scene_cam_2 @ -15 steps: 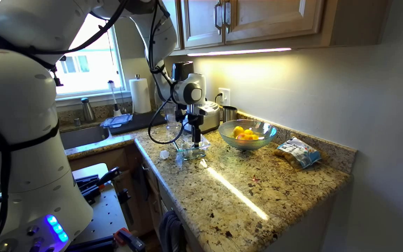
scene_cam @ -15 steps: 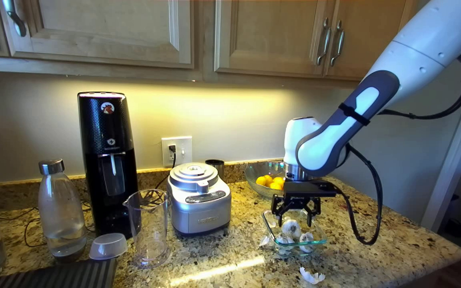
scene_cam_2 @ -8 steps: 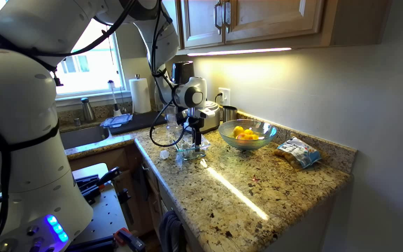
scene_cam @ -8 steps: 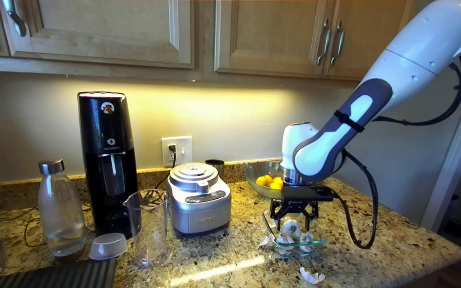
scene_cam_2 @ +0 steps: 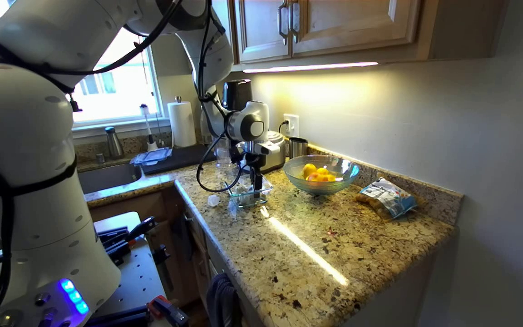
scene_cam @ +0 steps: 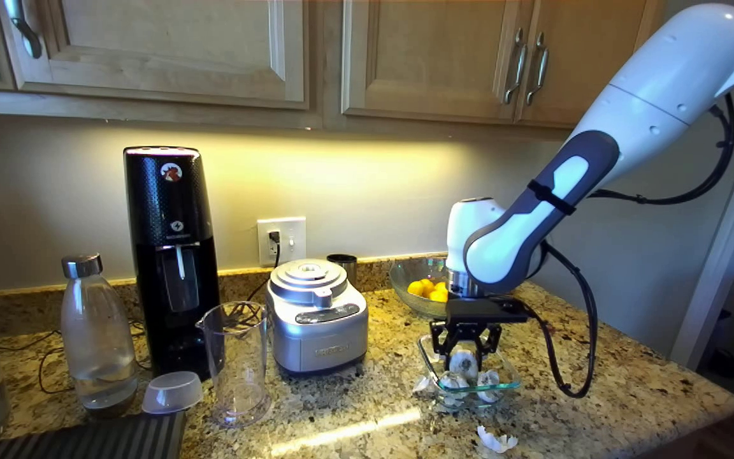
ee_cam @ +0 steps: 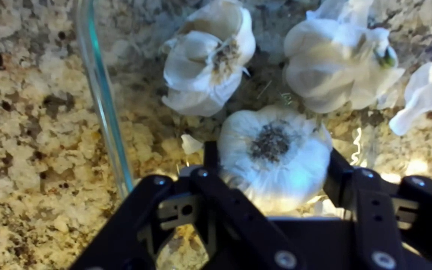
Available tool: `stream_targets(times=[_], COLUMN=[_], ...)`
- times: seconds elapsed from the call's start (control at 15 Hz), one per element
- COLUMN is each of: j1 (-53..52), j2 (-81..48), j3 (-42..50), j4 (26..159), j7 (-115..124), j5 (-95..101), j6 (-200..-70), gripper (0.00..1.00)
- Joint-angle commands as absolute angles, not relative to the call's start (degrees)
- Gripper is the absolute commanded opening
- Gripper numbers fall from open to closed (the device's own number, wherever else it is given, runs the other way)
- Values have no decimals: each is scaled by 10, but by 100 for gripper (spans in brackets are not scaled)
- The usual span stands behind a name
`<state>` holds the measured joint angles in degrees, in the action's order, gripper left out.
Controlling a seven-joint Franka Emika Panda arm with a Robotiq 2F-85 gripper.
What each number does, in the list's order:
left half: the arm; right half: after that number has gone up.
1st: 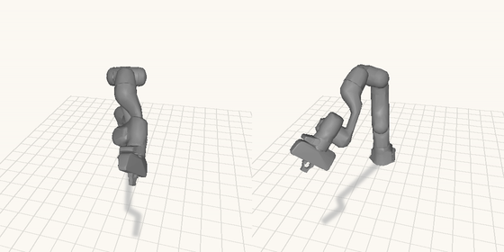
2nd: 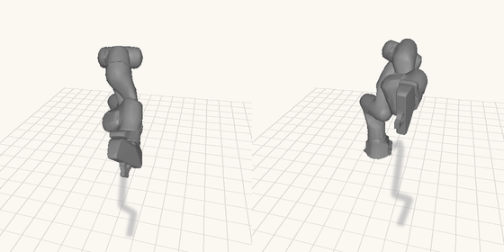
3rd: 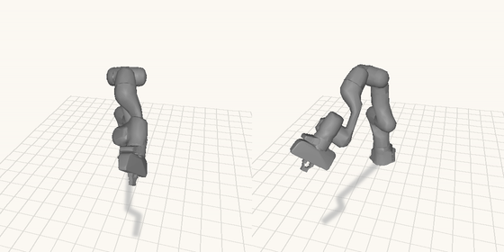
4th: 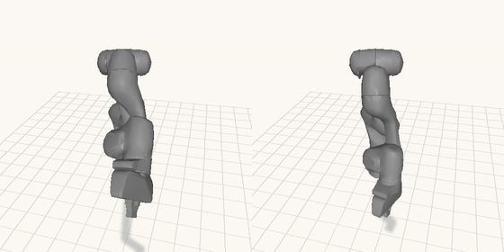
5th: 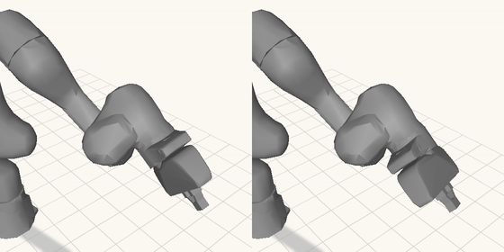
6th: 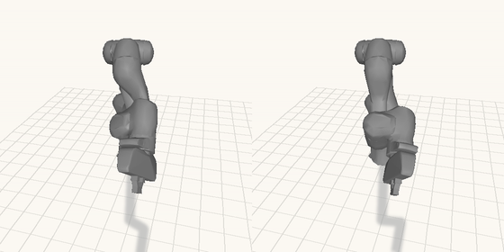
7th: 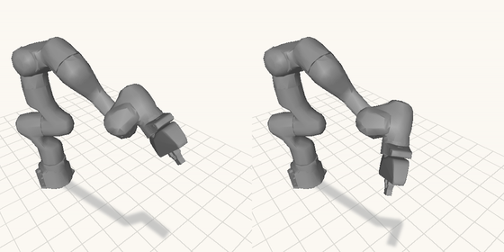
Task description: Take out all the cloves of garlic in the bowl and put them on the table
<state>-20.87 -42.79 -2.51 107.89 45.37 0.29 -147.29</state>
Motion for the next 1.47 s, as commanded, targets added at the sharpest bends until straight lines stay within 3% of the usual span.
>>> stream_targets(times=[0.0, 0.4, 0.87, 1.4], j1=[-207, -195, -208, -193], j2=[-416, -324, -225, -242], j3=[-26, -36, 14, 58], j4=[1089, 1145, 1224, 1255], j7=[439, 412, 478, 590], j5=[-12, -29, -2, 5], j6=[-1477, -1453, -1471, -1528], gripper=[40, 40, 40, 40])
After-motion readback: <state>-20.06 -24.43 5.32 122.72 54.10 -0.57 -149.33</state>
